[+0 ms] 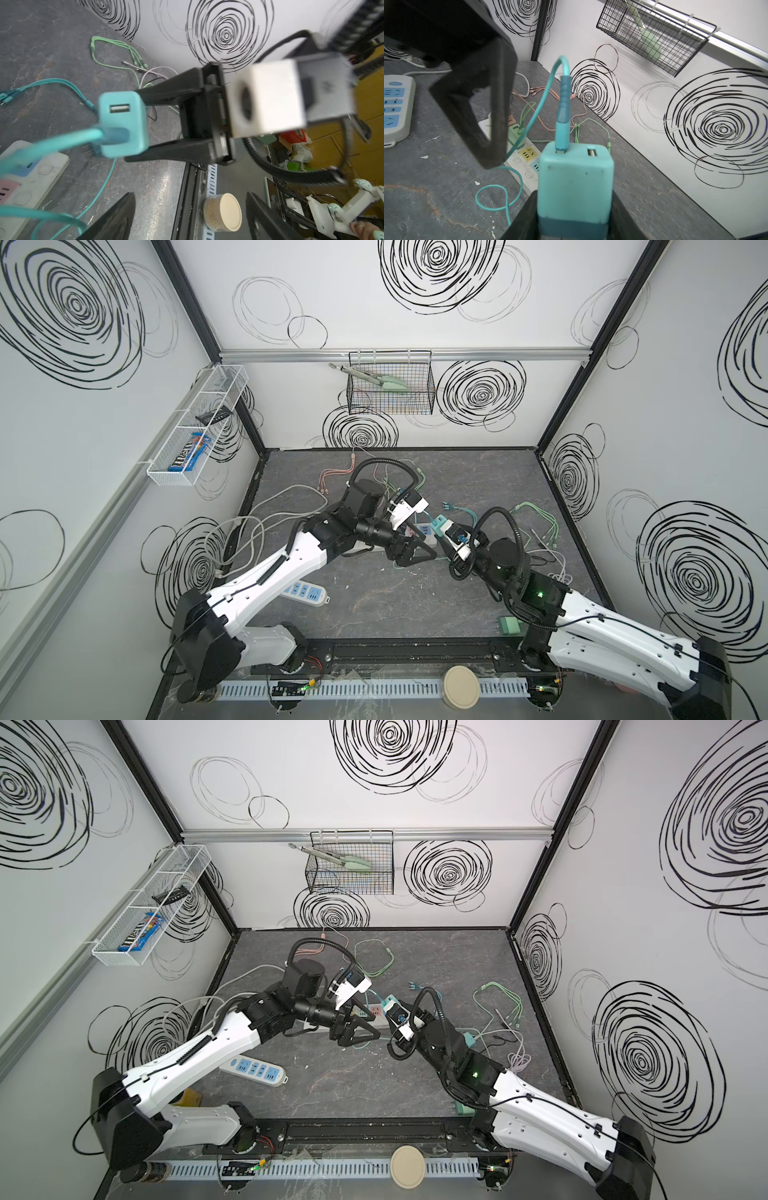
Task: Insert the plug
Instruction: 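Carry the teal block toward the left gripper while the left reaches to meet it, then grasp the teal block with the left gripper while the right releases it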
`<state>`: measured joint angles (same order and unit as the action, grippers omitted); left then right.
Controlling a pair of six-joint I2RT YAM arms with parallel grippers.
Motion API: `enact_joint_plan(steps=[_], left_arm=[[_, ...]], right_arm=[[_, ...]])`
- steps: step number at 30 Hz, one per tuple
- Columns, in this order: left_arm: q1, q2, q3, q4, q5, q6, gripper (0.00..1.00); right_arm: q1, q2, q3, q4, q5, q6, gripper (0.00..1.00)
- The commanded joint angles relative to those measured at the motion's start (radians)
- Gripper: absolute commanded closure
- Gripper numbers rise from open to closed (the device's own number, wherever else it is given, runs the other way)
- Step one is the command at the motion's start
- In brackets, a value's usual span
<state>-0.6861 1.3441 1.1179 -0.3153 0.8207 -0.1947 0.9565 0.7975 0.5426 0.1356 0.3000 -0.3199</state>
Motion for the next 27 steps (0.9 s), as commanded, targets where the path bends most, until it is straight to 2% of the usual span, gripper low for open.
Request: enact_joint_plan(steps=[1,5,8,13,21,27], left_arm=[[0.015,0.058,0.052,0.09,-0.059,-0.032,0.17],[0.03,0.074,0.116,0.089,-0.051,0.002,0.17],[0.033,0.101,0.196,-0.044,-0.047,0.099,0.19],[0.036,0.125,0.232,-0.189,-0.041,0.176,0.34],[0.002,0.136,0.257,-0.258,-0.08,0.232,0.38],[-0.004,0.151,0.264,-0.27,-0.104,0.238,0.46]], right_arm=[[0.007,-0.026,0.014,0.029,-0.062,-0.028,0.6],[0.013,-0.017,0.024,-0.022,-0.085,-0.07,0.61],[0.021,-0.014,0.032,-0.046,-0.075,-0.131,0.61],[0.031,-0.013,0.032,-0.045,-0.067,-0.237,0.61],[0.037,0.007,0.043,-0.015,-0.07,-0.259,0.61],[0.044,0.003,0.044,0.003,-0.065,-0.267,0.61]])
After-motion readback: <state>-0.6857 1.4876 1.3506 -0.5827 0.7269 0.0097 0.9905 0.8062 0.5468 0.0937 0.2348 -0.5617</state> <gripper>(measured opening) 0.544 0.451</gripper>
